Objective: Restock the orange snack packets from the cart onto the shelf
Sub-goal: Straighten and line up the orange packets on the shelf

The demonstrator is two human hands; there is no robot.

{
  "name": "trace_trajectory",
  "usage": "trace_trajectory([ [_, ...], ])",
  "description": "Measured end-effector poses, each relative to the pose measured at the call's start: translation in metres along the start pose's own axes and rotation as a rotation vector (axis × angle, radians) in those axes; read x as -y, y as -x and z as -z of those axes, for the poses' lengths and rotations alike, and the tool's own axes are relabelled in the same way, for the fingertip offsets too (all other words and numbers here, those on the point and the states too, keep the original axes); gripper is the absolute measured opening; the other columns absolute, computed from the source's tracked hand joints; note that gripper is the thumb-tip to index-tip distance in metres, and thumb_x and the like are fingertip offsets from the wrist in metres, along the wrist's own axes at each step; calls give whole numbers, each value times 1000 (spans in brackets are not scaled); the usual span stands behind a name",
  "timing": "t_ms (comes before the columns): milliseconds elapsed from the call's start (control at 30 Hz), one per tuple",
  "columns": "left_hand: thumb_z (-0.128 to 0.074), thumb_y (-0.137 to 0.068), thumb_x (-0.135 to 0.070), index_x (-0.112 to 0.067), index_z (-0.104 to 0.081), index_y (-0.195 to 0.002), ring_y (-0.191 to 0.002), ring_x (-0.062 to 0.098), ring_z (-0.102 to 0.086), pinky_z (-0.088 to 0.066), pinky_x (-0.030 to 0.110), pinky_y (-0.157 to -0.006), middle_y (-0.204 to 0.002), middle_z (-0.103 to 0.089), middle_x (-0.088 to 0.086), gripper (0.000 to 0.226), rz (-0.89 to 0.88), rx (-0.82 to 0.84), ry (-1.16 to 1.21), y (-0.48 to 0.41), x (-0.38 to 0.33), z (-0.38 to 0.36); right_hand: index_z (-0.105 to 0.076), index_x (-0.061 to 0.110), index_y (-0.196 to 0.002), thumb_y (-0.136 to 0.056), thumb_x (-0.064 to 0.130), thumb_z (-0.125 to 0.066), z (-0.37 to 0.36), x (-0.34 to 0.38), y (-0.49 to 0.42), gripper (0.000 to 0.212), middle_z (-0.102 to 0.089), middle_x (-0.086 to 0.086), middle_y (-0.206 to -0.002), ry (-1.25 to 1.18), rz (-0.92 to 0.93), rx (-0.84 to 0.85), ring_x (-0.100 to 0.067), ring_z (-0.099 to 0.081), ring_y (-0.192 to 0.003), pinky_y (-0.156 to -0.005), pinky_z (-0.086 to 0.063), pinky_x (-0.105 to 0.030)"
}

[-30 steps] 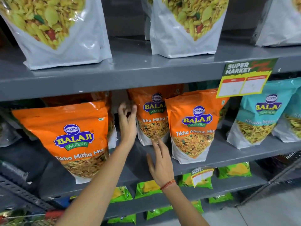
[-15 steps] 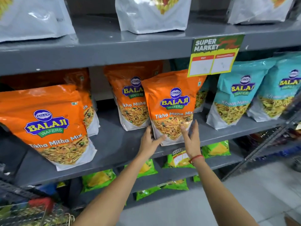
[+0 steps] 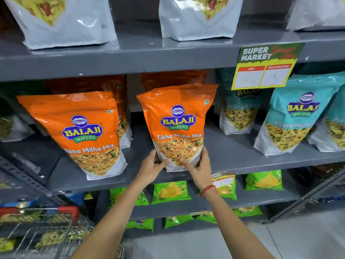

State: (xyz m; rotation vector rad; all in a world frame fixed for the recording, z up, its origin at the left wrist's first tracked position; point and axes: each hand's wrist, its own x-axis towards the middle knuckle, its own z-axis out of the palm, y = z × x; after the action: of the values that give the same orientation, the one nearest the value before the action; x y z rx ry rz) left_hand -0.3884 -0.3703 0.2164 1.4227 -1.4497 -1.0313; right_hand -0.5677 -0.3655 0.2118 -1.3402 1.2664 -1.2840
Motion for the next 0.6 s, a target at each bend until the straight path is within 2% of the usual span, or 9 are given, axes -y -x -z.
trace_trajectory([
  [67, -70, -77, -36, -22, -46, -124, -108, 11, -60, -52, 21, -84, -118, -62, -4, 54, -2, -43, 56, 1, -11, 6, -32, 19, -140, -73, 40, -75, 5, 1, -5, 82, -41, -3, -144, 4, -32, -23, -17, -40, -133, -108, -39, -39],
  [133, -69, -75, -46, -28, -43, -127, -110, 3, -56, -49, 12, -79, -121, -58, -10, 61, -52, -151, 165, -4, -33, 13, -31, 19, -141, -83, 40, -62, 13, 8, -16, 69, -36, 0, -148, -53, -57, -107, -16, -33, -138, -110, -33, -35],
  [200, -69, -70, -55, -29, -40, -132, -114, 3, -55, -48, 15, -83, -127, -56, -9, 74, -125, -255, 292, -11, -55, 20, -35, 23, -139, -91, 41, -48, 23, 28, -33, 53, -38, 5, -143, -190, -23, -173, -17, -34, -138, -106, -32, -30],
  [267, -75, -62, -55, -35, -36, -132, -113, 1, -57, -51, 15, -82, -128, -57, -13, 83, -167, -233, 349, -17, -65, 21, -42, 25, -134, -92, 46, -42, 30, 50, -57, 47, -45, 2, -142, -291, 12, -158, -18, -41, -133, -106, -34, -33],
  [333, -84, -55, -46, -35, -34, -132, -111, 0, -58, -52, 14, -79, -122, -59, -20, 92, -153, -166, 292, -18, -60, 12, -54, 24, -123, -94, 42, -42, 37, 78, -78, 36, -60, -1, -128, -332, 88, -77, -16, -53, -122, -104, -42, -35],
  [433, -92, -43, -33, -37, -38, -123, -115, 7, -57, -51, 13, -79, -115, -60, -20, 96, -27, -85, 221, -10, -31, -8, -60, 19, -96, -96, 27, -45, 42, 106, -98, 17, -66, 5, -93, -199, 177, -24, -7, -62, -90, -82, -50, -28],
  [500, -92, -36, -44, -38, -40, -123, -116, 9, -55, -50, 23, -90, -119, -60, -16, 102, 20, -65, 131, -7, -16, -15, -56, 20, -79, -96, 21, -46, 41, 118, -102, 20, -61, 2, -77, -116, 218, -24, -6, -60, -70, -66, -49, -25],
  [567, -89, -32, -54, -39, -44, -121, -114, 9, -56, -48, 34, -96, -117, -62, -17, 101, 43, -97, 69, -8, -9, -16, -56, 17, -76, -96, 19, -47, 39, 126, -104, 22, -60, -2, -74, -13, 269, -72, -13, -59, -67, -61, -46, -30],
  [600, -88, -32, -56, -41, -46, -117, -111, 8, -57, -48, 33, -94, -114, -62, -19, 96, 44, -111, 51, -9, -8, -17, -59, 13, -80, -96, 21, -48, 39, 129, -105, 21, -62, -6, -78, 43, 293, -99, -19, -60, -71, -64, -47, -33],
])
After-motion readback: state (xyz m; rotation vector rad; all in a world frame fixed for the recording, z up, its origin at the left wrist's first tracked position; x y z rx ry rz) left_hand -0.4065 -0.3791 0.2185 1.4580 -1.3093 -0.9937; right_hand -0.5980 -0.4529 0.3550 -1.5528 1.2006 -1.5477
